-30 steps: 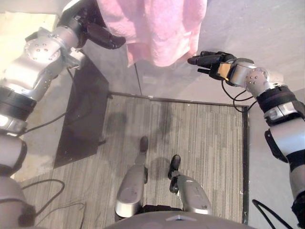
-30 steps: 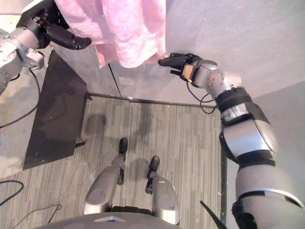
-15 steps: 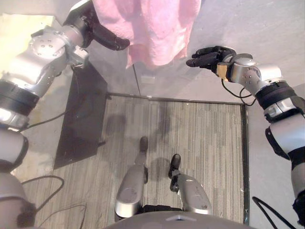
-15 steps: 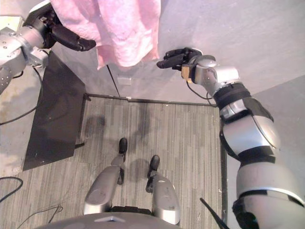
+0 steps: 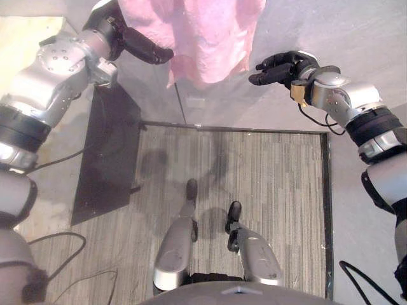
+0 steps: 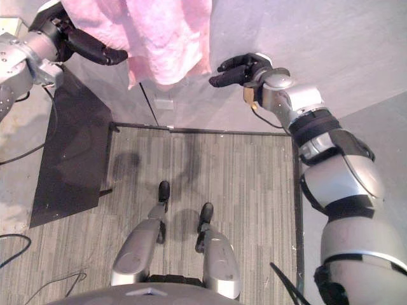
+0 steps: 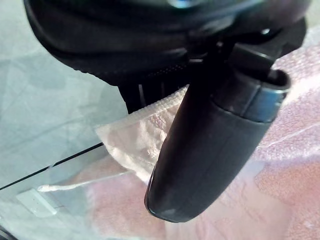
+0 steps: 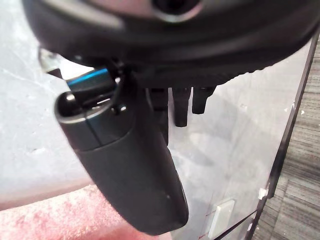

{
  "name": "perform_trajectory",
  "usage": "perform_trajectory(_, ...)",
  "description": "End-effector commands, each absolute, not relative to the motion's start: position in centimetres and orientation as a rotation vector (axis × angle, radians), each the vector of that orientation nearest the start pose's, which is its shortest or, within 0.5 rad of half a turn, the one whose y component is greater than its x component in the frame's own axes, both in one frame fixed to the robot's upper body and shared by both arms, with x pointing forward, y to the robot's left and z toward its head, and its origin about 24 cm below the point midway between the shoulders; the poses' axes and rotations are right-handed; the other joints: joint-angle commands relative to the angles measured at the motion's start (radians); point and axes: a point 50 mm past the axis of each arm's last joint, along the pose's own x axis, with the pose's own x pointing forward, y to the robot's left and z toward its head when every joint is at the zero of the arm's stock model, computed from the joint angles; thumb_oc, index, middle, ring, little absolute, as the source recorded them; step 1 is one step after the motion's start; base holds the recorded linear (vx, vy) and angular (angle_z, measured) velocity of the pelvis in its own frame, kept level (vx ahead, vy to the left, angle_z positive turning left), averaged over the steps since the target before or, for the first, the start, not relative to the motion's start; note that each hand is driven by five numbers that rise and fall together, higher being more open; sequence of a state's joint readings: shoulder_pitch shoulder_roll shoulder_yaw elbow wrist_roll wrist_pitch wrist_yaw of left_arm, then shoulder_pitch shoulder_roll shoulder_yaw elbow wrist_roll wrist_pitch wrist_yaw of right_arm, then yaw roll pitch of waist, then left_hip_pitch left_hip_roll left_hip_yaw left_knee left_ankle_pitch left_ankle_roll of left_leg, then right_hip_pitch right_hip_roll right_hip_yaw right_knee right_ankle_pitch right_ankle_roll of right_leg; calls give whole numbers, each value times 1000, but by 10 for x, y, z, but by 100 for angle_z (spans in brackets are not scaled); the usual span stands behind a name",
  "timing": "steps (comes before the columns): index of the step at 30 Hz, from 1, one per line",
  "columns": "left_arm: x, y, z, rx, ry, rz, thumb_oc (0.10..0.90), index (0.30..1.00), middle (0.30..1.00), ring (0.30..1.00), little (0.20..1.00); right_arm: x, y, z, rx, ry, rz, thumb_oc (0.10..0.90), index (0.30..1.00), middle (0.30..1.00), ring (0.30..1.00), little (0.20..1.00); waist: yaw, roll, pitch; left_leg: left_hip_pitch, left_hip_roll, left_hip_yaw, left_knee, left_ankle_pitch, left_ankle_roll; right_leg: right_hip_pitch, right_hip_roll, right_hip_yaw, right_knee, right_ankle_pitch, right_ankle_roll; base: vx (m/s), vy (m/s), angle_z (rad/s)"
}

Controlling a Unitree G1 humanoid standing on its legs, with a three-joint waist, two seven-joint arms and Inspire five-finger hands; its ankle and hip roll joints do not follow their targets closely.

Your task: Organize the bathroom.

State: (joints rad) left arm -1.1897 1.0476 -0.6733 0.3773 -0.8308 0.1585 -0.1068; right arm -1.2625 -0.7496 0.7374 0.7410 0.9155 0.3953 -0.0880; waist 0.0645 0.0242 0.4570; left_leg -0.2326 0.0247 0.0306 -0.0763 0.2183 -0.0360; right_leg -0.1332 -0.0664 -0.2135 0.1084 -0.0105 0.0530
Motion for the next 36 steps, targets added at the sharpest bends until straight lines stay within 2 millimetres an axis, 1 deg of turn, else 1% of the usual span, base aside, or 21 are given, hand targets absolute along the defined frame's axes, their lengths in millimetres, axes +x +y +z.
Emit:
perform_trajectory(1,343,193,406,346,-616,-244,800,900,900,900,900,315,-158,485,-174,-940,116,800,900,900,900,900,-20,-78,-130,133,24,36,54,-170,-19,27,-10,38,-52,17,19,0,0,0)
perform_trajectory(7,344,194,406,354,-604,-230,800,900,900,900,900,309,-160,489,-161,-953,108,800,900,900,900,900,-23,-87,-132,127,22,37,61,-174,-16,25,-9,40,-51,18,18,0,0,0)
perform_trajectory(13,345,196,403,357,-586,-223,800,900,900,900,900,308,-161,488,-156,-956,94,800,900,900,900,900,-23,-90,-129,127,21,36,68,-178,-15,25,-10,40,-47,17,19,0,0,0)
perform_trajectory(19,349,205,393,354,-541,-197,800,900,900,900,900,313,-174,483,-153,-913,54,800,900,900,900,900,-26,-96,-134,132,19,37,74,-184,-12,29,-11,42,-42,14,19,-8,7,-5)
perform_trajectory(22,353,211,384,353,-513,-180,800,900,900,900,900,318,-185,477,-150,-867,31,800,900,900,900,900,-28,-100,-139,133,18,38,88,-190,-11,33,-12,43,-38,13,18,0,4,-1)
perform_trajectory(25,354,213,381,349,-500,-172,800,900,900,900,900,322,-190,473,-145,-836,25,800,900,900,900,900,-28,-98,-140,133,16,36,97,-194,-11,35,-13,43,-36,12,18,-4,23,-4)
perform_trajectory(28,357,214,376,344,-480,-151,800,900,900,900,900,330,-192,463,-90,-754,76,800,900,900,900,900,-29,-95,-140,131,12,33,108,-198,-10,37,-16,43,-32,10,18,-21,44,-3)
perform_trajectory(29,358,214,374,346,-476,-141,800,900,900,900,900,335,-192,457,-54,-716,102,800,900,900,900,900,-28,-94,-138,130,11,31,111,-199,-10,38,-17,43,-31,11,18,-30,34,-3)
perform_trajectory(30,359,215,371,357,-476,-123,800,900,900,900,900,343,-192,444,-19,-625,128,800,900,900,900,900,-28,-94,-137,130,9,32,113,-202,-10,40,-19,42,-35,13,19,0,0,0)
perform_trajectory(31,359,215,371,357,-476,-123,800,900,900,900,900,343,-192,444,-19,-625,128,800,900,900,900,900,-28,-94,-137,130,9,32,113,-202,-10,40,-19,42,-35,13,19,0,0,0)
perform_trajectory(32,359,214,369,359,-476,-116,800,900,900,900,900,348,-190,435,-9,-583,144,800,900,900,900,900,-27,-94,-138,130,10,32,112,-200,-10,40,-20,41,-39,15,20,0,0,0)
perform_trajectory(33,359,214,369,359,-476,-116,800,900,900,900,900,348,-190,435,-9,-583,144,800,900,900,900,900,-27,-94,-138,130,10,32,112,-200,-10,40,-20,41,-39,15,20,0,0,0)
perform_trajectory(34,360,212,369,364,-477,-111,800,900,900,900,900,353,-186,427,0,-541,163,800,900,900,900,900,-26,-93,-137,129,9,32,110,-199,-10,39,-20,40,-41,16,20,0,0,0)
perform_trajectory(35,360,212,369,364,-477,-111,800,900,900,900,900,353,-186,427,0,-541,163,800,900,900,900,900,-26,-93,-137,129,9,32,110,-199,-10,39,-20,40,-41,16,20,-34,11,-2)
perform_trajectory(36,361,207,368,371,-476,-109,800,900,900,900,900,363,-176,409,-32,-456,209,800,900,900,900,900,-22,-92,-135,126,10,32,109,-194,-10,35,-20,38,-41,18,20,0,0,0)
